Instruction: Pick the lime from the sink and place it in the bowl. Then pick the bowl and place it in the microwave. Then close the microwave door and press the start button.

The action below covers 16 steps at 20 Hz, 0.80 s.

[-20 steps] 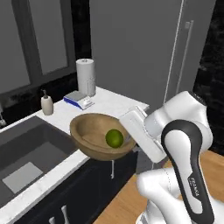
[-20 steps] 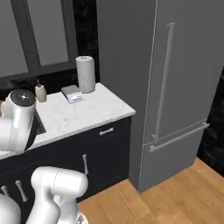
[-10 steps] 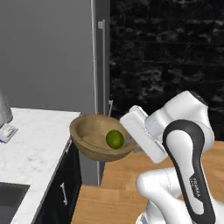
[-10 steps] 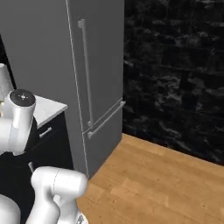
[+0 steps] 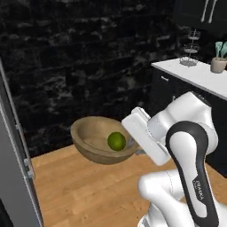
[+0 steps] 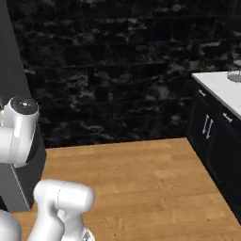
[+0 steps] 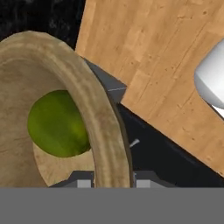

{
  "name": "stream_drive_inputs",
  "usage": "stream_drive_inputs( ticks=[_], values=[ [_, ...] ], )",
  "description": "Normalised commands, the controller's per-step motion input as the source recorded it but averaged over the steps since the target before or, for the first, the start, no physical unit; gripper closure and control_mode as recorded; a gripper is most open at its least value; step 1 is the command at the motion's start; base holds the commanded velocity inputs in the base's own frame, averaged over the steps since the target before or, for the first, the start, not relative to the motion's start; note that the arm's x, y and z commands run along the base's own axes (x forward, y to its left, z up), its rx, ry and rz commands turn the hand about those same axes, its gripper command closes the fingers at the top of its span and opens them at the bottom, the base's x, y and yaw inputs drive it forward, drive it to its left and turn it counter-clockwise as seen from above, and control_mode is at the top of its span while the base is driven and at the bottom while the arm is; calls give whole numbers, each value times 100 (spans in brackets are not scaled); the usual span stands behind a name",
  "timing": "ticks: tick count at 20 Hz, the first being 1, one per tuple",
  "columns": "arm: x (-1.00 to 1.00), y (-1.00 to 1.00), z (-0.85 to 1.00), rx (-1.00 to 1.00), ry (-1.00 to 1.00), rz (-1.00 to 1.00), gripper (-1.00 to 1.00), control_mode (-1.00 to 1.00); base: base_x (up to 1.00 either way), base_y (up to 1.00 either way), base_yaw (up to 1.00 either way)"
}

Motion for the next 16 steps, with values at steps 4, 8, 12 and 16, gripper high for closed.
stream_drive_inputs(
  ticks=[4,8,12,16],
  values=[
    [0,0,0,0,0,0,100,100,-2,0,-96],
    [0,0,0,0,0,0,100,100,0,0,-97],
    [0,0,0,0,0,0,100,100,0,-2,-96],
    [0,0,0,0,0,0,100,100,0,-37,-85]
  ],
)
